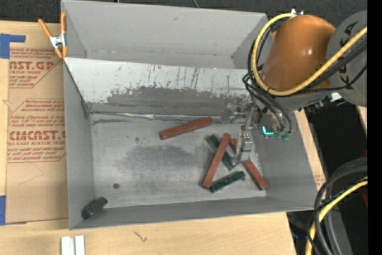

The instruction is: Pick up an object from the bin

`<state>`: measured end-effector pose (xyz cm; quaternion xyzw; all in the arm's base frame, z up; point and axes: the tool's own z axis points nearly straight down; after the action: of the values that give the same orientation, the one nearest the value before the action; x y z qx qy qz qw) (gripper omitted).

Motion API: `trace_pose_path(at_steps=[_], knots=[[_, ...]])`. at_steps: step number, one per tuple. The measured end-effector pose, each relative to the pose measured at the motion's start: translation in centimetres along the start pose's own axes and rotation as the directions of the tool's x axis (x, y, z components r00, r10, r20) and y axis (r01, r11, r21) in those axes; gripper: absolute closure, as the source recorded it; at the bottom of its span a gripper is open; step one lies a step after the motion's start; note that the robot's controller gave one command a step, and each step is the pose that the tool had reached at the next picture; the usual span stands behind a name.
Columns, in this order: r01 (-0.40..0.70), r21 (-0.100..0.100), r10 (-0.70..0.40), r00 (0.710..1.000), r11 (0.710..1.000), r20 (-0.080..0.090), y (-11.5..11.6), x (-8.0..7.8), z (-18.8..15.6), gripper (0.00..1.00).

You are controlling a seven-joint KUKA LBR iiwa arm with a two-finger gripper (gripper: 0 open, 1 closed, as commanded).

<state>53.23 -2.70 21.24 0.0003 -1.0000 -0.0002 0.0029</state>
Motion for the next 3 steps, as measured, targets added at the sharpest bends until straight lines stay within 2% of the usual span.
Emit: trace_pose_path(at_steps=[1,2,3], knots=[[0.001,0.001,-0.001,1.000,1.000,0.007,0.0,-0.2,-0.4,0.00],[0.001,0.001,-0.001,1.000,1.000,0.008,0.0,-0.2,-0.4,0.00],[0.015,0.001,-0.015,1.000,1.000,0.009,0.7,-1.3,1.8,0.00]])
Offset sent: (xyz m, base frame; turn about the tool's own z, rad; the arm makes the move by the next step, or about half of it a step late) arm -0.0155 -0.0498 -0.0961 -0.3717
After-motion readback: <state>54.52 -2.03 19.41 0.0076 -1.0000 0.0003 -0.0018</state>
